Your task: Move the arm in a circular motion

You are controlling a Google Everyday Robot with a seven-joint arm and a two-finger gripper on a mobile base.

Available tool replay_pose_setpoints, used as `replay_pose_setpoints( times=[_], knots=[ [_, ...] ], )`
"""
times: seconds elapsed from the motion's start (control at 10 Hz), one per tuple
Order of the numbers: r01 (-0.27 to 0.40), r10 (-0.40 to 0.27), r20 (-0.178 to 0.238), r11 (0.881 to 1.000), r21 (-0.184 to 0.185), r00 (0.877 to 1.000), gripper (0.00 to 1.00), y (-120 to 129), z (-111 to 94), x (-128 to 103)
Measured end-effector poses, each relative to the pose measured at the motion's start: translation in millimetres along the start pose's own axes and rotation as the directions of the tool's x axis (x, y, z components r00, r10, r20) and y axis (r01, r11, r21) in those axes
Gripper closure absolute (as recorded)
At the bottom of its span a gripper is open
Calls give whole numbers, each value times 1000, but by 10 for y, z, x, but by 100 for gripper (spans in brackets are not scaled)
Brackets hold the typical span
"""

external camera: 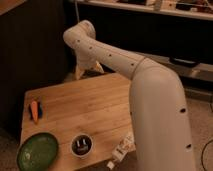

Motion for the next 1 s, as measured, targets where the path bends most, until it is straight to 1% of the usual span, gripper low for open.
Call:
replay_pose_setpoints(
  times=[0.2, 0.5, 0.7, 0.9, 1.0],
  knots=[
    [-36, 36, -3, 999, 2, 999, 20, -145, 43, 80],
    [-109, 109, -9, 994, 6, 994, 20, -438, 132, 241],
    [-158, 158, -12, 987, 8, 987, 20, -635, 189, 344],
    [-194, 194, -15, 981, 10, 981, 20, -780, 233, 425],
    [-226, 226, -16, 974, 12, 974, 20, -911, 270, 492]
  ],
)
